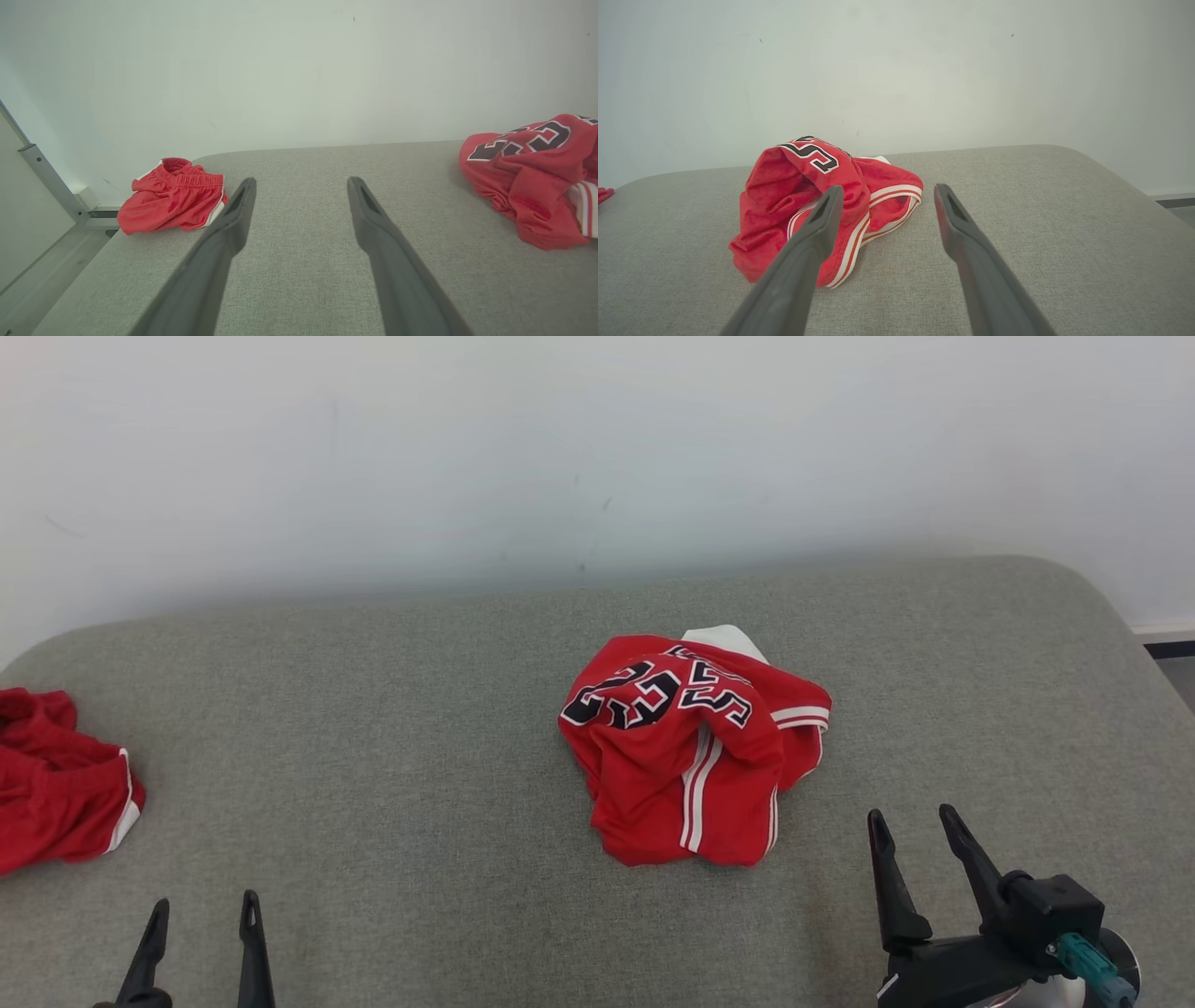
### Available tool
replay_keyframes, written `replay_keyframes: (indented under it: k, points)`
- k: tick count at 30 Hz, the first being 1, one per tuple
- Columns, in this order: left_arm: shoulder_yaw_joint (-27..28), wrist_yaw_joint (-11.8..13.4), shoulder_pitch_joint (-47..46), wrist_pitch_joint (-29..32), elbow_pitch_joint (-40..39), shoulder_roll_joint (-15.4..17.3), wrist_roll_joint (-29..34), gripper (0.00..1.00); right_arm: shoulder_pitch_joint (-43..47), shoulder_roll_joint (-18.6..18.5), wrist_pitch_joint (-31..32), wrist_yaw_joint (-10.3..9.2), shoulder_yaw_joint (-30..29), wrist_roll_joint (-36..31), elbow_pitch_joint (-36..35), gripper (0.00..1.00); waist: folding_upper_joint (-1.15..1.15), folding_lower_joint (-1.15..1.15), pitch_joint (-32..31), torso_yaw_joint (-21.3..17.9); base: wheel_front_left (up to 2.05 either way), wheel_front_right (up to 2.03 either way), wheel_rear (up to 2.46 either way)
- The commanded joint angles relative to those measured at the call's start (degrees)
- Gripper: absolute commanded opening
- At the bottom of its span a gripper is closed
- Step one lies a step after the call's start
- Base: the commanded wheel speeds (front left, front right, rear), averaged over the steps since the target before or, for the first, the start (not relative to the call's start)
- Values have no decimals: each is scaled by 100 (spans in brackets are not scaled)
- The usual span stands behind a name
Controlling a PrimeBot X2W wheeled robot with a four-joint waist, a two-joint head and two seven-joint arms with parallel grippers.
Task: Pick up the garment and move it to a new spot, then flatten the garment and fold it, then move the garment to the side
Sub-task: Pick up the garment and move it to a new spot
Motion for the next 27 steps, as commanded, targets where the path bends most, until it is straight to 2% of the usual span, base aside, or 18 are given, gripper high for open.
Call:
replay_keyframes:
  k: [1, 8, 27]
  points:
    - [3, -28, -39, -8, 4, 26, -14, 100, 47, 8, 5, -12, 8, -43, -21, 100, 0, 0, -8, 5, 0, 0, 0]
    - [-131, -211, -79, 9, 8, 87, -60, 100, 70, 8, 38, -12, 26, -57, -43, 100, 0, 0, -44, 13, 0, 0, 0]
    - [-235, -262, -114, 36, 27, 121, -147, 100, 113, 8, 105, -12, 40, -66, -94, 100, 0, 0, -51, 29, 0, 0, 0]
